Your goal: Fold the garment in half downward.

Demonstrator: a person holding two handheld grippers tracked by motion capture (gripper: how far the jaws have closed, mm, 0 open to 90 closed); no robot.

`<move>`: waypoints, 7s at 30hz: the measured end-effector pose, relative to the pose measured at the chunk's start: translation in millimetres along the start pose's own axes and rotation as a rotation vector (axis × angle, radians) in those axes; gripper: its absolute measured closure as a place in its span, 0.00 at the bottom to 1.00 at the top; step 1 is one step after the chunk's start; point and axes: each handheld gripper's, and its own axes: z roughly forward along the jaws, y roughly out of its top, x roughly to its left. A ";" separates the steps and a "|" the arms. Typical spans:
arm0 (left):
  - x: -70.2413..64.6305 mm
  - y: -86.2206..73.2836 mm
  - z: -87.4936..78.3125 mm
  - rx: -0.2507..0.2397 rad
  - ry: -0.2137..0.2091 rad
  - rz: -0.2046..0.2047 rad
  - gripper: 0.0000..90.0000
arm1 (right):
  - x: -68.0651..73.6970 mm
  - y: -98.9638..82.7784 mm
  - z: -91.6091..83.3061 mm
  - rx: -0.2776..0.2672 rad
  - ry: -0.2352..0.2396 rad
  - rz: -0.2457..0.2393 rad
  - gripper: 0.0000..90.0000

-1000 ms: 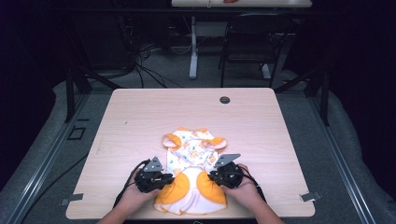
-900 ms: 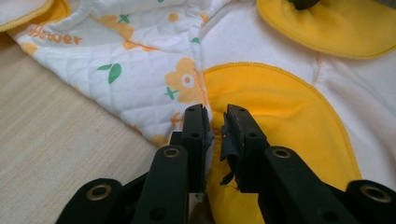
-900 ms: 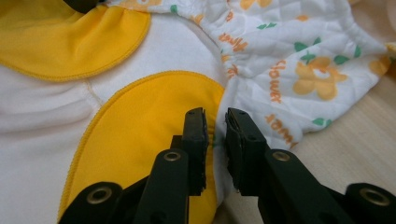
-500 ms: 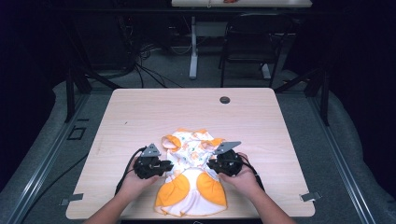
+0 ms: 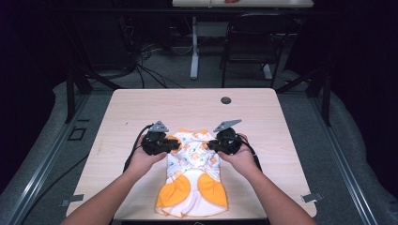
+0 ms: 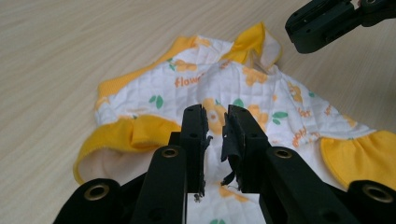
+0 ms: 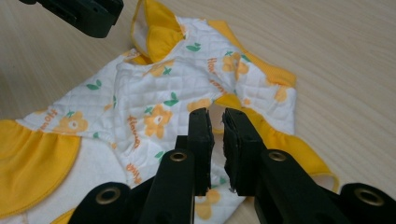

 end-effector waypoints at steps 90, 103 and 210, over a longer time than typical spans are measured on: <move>66.9 5.2 67.1 0.217 0.130 -0.008 0.92 | -53.9 32.3 78.0 0.289 -0.065 -0.058 0.95; 61.3 17.2 42.3 0.143 0.145 0.041 0.94 | -45.5 42.0 49.8 0.188 -0.075 -0.124 0.96; -22.5 -27.0 -36.1 0.044 0.074 0.353 0.94 | 45.1 -3.8 -27.3 0.119 -0.135 -0.531 0.96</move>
